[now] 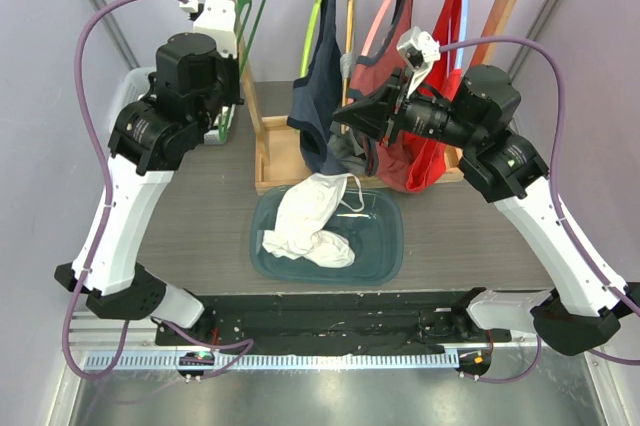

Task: Remove the tank top from the hanger
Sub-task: Place the hanger at the clothesline.

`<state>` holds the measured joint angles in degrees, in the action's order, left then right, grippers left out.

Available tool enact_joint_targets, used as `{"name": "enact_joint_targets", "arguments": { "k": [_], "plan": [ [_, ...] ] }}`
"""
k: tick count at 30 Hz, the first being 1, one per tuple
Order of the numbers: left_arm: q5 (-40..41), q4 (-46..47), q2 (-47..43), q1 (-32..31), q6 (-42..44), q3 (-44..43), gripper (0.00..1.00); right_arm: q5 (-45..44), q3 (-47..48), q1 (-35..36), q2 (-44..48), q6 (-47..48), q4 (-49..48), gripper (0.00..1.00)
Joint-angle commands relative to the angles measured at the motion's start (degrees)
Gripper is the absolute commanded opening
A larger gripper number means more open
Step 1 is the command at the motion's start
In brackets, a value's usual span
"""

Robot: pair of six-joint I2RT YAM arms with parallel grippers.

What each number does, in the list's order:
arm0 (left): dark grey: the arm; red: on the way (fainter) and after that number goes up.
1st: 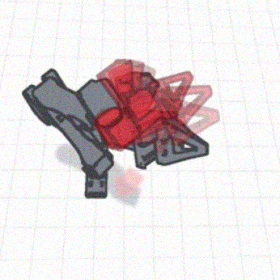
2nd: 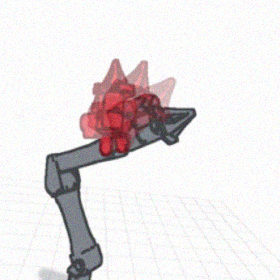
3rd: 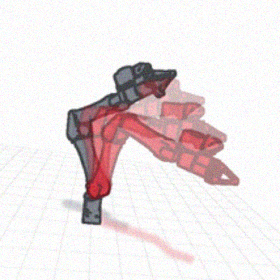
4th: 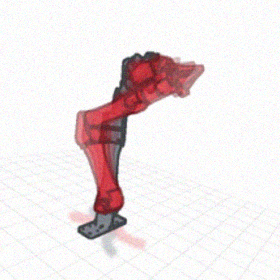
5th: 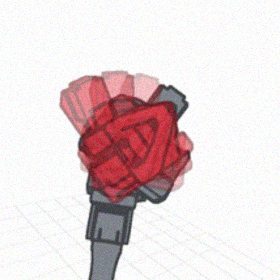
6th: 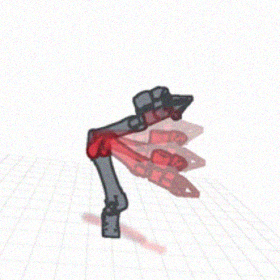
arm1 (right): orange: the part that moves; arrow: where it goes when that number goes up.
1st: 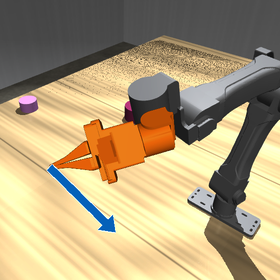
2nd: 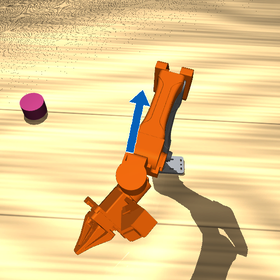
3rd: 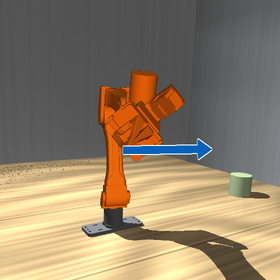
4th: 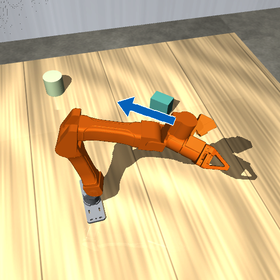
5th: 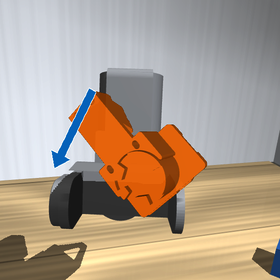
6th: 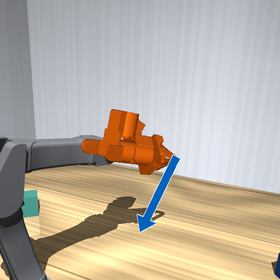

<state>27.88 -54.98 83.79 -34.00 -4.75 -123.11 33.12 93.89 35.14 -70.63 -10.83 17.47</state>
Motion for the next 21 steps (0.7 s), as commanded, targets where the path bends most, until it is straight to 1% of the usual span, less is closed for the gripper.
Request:
{"name": "enact_joint_targets", "arguments": {
  "k": [1,15,21],
  "plan": [
    [0.86,4.00,1.37,0.16,-2.45,-2.22,0.00,-2.18,-1.95,0.20,2.69,0.72,-1.04,0.01],
    [0.42,3.39,5.86,0.86,-4.91,-4.86,0.00,-2.98,-4.41,0.20,6.47,0.63,-1.21,0.01],
    [-0.02,2.77,6.13,1.04,-6.14,-2.49,0.00,-4.03,-4.94,0.20,7.17,0.99,-0.95,0.01]
  ]
}}
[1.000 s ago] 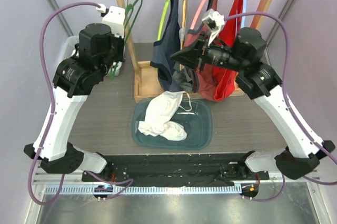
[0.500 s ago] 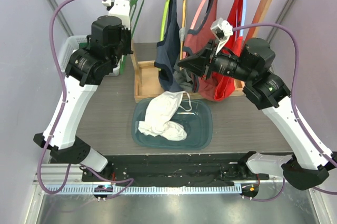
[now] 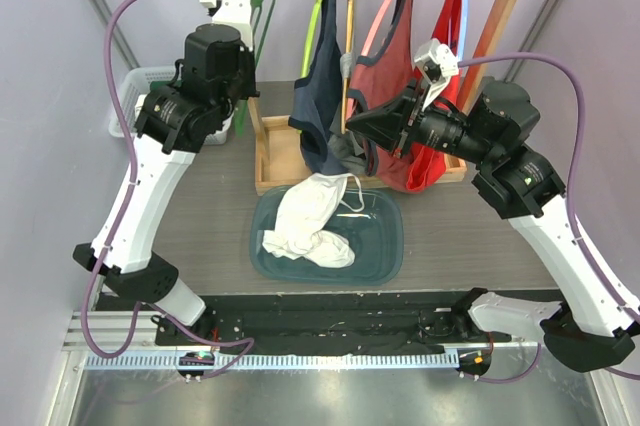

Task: Remove the tank top from the hanger
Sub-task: Place the hanger at the clothesline.

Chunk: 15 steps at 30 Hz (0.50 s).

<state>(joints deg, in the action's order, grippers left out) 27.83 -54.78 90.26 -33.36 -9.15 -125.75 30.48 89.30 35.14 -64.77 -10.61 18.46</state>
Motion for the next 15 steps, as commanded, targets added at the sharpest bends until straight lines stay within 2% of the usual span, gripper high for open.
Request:
{"name": "enact_joint_targets", "arguments": {
  "k": [1,11,12,15],
  "plan": [
    [-0.06,2.49,-0.43,0.58,-1.93,0.68,0.00,-1.30,-0.35,0.20,1.40,0.85,-1.85,0.01],
    [-0.68,2.05,-1.49,1.02,-2.72,4.55,0.02,-3.14,0.00,0.20,0.26,-1.69,-4.57,0.01],
    [-0.68,2.14,-1.84,1.02,-2.46,4.73,0.05,-3.32,-0.17,0.20,-0.17,-2.30,-5.27,0.01],
    [-1.20,2.66,-3.06,1.02,-0.45,4.73,0.43,-4.80,-0.44,0.20,-1.40,-5.90,-8.52,0.01]
  ]
}}
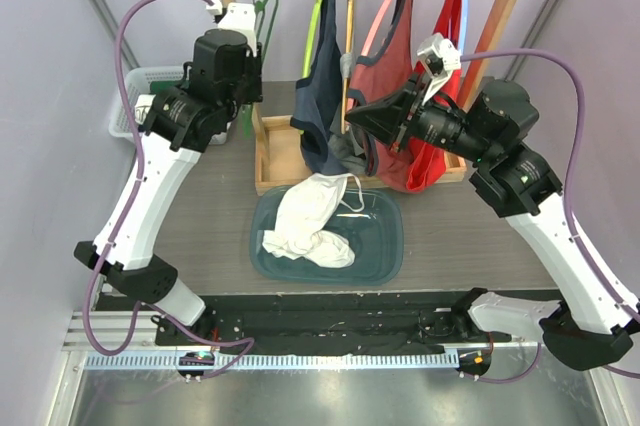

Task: Remove the tank top from the hanger
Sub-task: Place the hanger at the clothesline.

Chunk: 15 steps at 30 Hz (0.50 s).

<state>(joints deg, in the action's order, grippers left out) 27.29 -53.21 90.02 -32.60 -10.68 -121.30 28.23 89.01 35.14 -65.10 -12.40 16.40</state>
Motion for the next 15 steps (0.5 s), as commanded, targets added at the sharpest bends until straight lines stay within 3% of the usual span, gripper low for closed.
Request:
{"name": "enact_joint_targets", "arguments": {
  "k": [1,4,8,11,15],
  "plan": [
    [-1.09,1.18,-3.18,0.26,1.62,0.01,0.67,-3.09,-0.07,0.37,-2.30,-5.95,-8.13,0.01],
    [-2.24,1.36,-4.67,0.17,3.99,-1.30,0.97,-6.94,2.21,1.77,-6.16,-7.81,-9.46,0.01],
    [-2.94,1.44,-6.96,0.17,6.80,-2.98,1.00,-15.64,11.86,6.76,-14.14,-3.53,-3.15,0.11],
    [-3.64,1.53,-9.85,0.26,9.53,-2.81,1.00,-25.98,21.71,10.73,-20.39,-0.17,3.53,0.31],
    [-7.06,0.04,-14.86,0.25,13.66,0.60,1.00,-36.91,32.25,12.24,-26.02,0.29,10.13,0.48]
  ]
}}
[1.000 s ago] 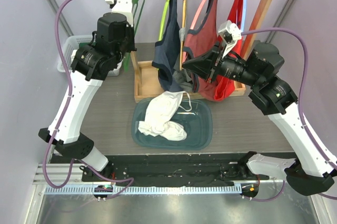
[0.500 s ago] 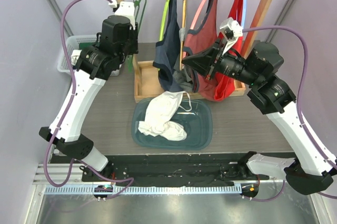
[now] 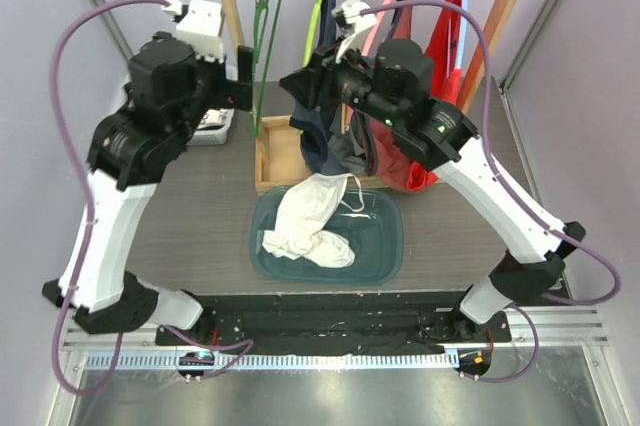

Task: Remove the tank top from the hanger
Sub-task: Place the hanger at the clothesline, then pick up the hanger from the clothesline.

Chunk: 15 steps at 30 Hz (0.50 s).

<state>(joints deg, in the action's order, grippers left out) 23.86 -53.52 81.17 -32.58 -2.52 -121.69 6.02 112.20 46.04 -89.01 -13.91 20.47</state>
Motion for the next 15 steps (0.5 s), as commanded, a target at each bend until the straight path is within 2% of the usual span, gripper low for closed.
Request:
{"name": "enact_joint_targets", "arguments": {
  "k": [1,3,8,15],
  "plan": [
    [-3.55,-0.09,-6.98,0.23,6.03,1.97,1.00,-16.64,9.96,1.33,-2.83,1.00,7.90,0.49],
    [-2.68,-0.27,-9.79,0.23,7.44,4.69,1.00,-21.11,11.28,1.24,-3.79,-2.24,10.02,0.50],
    [-0.57,-0.54,-12.70,0.32,9.20,6.03,1.00,-25.00,8.83,1.33,-3.36,-8.14,11.43,0.56],
    [-0.74,-1.15,-12.96,0.32,9.91,4.36,1.00,-27.38,-0.83,1.33,0.77,-10.70,10.03,0.63]
  ]
}}
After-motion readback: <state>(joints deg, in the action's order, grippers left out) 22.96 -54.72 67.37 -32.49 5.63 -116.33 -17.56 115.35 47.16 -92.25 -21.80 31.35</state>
